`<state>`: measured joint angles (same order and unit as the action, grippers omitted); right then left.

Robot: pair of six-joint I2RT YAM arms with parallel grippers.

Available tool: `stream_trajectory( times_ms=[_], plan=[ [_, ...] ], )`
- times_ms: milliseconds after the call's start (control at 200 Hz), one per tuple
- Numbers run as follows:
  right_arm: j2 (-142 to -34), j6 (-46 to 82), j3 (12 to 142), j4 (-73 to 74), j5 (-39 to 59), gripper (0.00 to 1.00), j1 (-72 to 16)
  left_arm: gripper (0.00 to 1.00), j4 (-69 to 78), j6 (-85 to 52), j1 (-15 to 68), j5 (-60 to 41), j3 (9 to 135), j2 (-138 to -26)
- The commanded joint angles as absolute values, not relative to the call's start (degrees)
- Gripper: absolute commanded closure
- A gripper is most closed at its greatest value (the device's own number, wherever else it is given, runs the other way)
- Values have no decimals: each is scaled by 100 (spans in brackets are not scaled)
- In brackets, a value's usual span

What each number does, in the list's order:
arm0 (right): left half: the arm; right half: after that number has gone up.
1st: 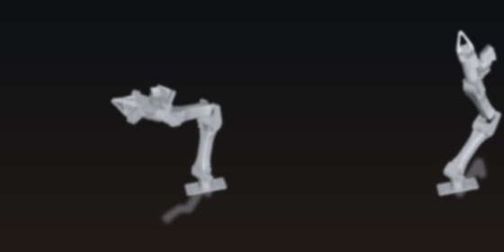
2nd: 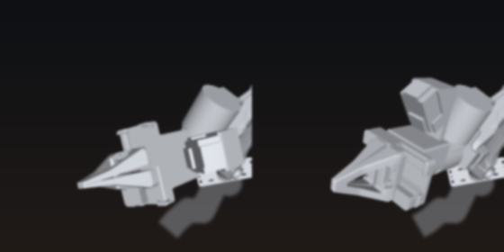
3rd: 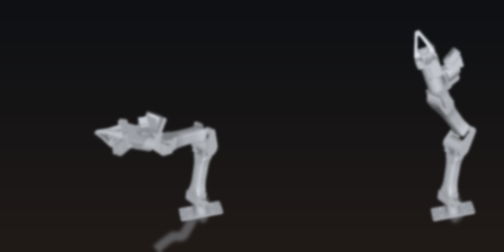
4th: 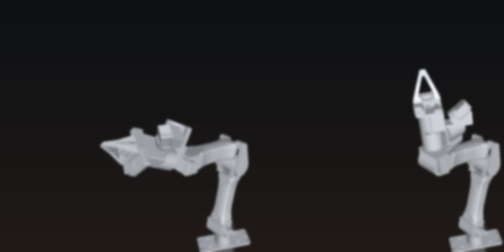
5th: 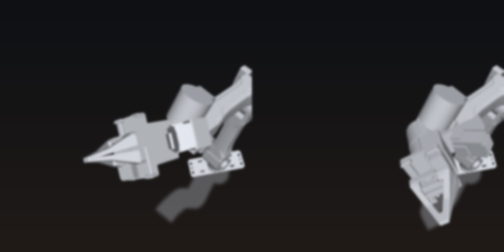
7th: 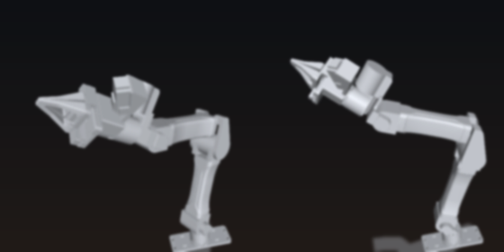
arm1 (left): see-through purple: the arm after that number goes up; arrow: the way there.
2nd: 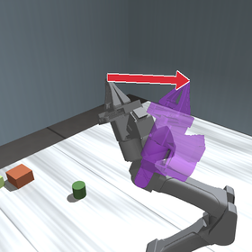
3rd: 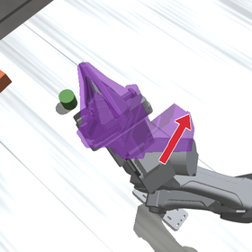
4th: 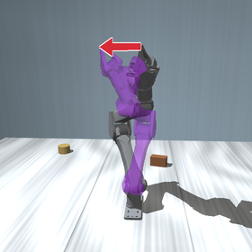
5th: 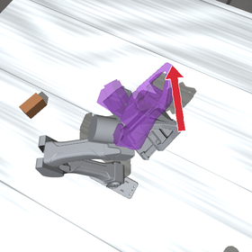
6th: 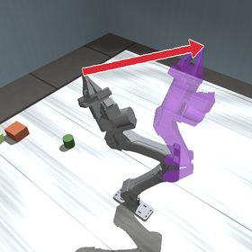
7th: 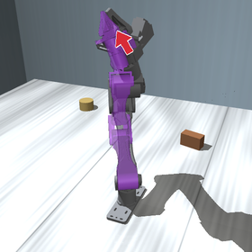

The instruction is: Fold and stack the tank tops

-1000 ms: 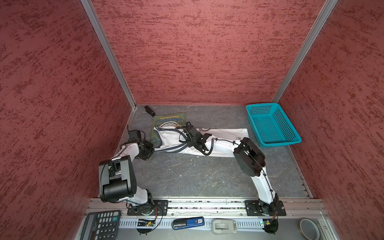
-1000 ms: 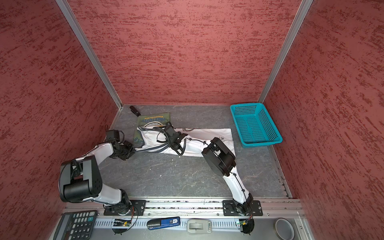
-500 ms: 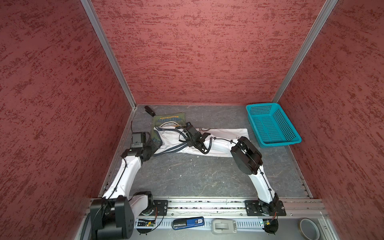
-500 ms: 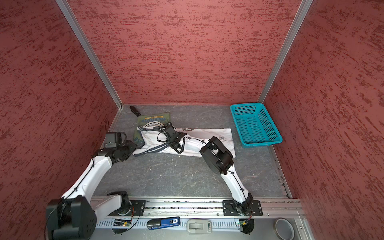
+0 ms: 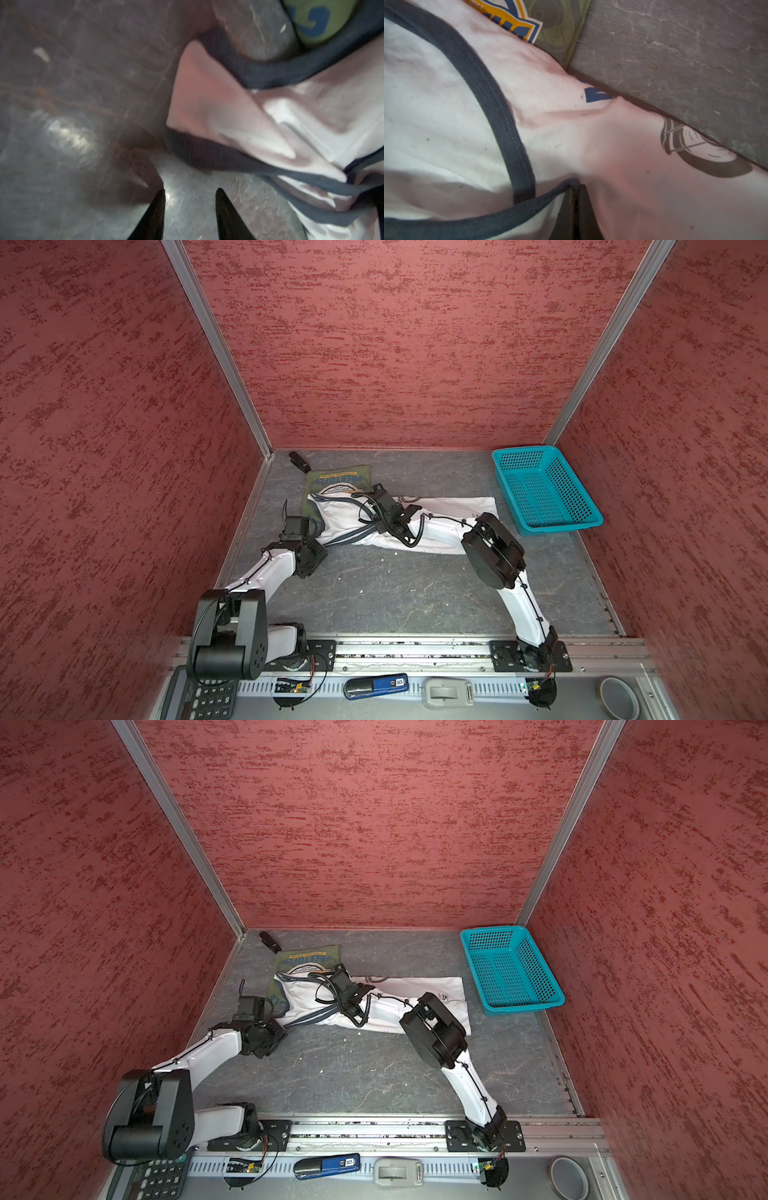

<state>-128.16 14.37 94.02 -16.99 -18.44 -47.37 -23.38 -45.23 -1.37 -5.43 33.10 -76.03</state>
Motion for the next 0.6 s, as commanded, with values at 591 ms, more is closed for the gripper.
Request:
stream_trajectory(
  times_ms=[591],
  plan=[
    [-12823, 1543, 9356, -1611, -1868, 95, -4570, 66, -1410, -4099, -583, -367, 4048, -8327]
  ],
)
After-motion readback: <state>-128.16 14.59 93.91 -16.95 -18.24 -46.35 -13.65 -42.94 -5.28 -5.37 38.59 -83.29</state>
